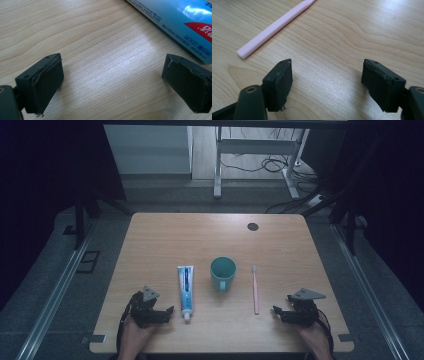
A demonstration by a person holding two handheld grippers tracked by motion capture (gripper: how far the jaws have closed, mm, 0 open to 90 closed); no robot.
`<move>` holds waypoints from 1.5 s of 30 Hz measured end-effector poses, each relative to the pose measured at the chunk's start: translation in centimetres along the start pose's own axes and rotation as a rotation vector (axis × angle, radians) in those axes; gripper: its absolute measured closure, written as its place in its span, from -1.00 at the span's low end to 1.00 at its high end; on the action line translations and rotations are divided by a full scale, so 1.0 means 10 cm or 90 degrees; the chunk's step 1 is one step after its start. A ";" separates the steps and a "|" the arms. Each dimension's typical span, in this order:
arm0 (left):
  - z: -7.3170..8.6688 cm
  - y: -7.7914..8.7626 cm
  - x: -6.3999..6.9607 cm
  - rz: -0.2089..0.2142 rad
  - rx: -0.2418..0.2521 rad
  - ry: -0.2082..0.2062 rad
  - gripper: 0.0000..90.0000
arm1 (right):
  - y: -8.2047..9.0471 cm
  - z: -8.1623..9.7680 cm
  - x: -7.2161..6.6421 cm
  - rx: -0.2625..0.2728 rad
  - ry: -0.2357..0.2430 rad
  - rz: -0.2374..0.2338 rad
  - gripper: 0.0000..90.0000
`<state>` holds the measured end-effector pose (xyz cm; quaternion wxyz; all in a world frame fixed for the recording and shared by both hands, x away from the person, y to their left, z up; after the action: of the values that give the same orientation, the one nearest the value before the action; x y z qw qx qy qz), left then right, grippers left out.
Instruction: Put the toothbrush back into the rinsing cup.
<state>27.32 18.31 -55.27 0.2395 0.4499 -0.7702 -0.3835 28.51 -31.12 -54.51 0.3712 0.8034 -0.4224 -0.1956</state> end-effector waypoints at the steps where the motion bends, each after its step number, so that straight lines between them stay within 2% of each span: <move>1: 0.00 0.00 0.00 0.000 0.000 0.000 -0.91 | 0.00 0.00 0.00 -0.002 0.000 0.000 -0.39; 9: 0.00 0.00 0.00 0.000 0.000 0.000 -0.91 | 0.10 -0.04 0.00 -0.002 -0.017 -0.015 -0.14; 13: 0.00 0.00 0.00 0.000 0.000 0.000 -0.91 | 0.13 -0.05 0.01 -0.014 -0.022 -0.026 -0.08; 19: 0.00 0.00 0.00 0.000 0.000 0.000 -0.91 | 0.15 -0.09 0.00 -0.026 -0.023 -0.035 0.25; 25: 0.00 0.00 0.00 0.000 0.000 0.001 -0.91 | 0.14 -0.11 -0.01 -0.035 -0.017 -0.076 0.62; 28: 0.00 0.00 0.00 0.000 0.000 0.002 -0.91 | 0.14 -0.13 -0.02 -0.032 -0.013 -0.081 0.74; 33: 0.00 0.00 0.00 0.000 0.001 0.002 -0.90 | 0.14 -0.17 -0.04 -0.036 0.002 -0.083 0.89; 35: 0.00 0.00 0.00 0.000 0.001 0.002 -0.90 | 0.13 -0.18 -0.04 -0.037 0.005 -0.092 0.95; 45: 0.00 0.00 0.00 0.000 0.001 0.002 -0.90 | 0.08 -0.30 -0.11 -0.040 0.023 -0.114 0.99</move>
<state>27.36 18.30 -55.27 0.2404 0.4510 -0.7699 -0.3822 29.39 -29.19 -51.98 0.3846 0.8295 -0.3358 -0.2266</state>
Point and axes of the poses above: each handheld gripper's, and its own axes: y roughly backward along the jaws, z roughly out of its underside, x roughly to its right, the point moved 1 cm from there along -y, roughly forward along the jaws, and after that the axes turned 6 degrees about -x, right-handed, at the moved point
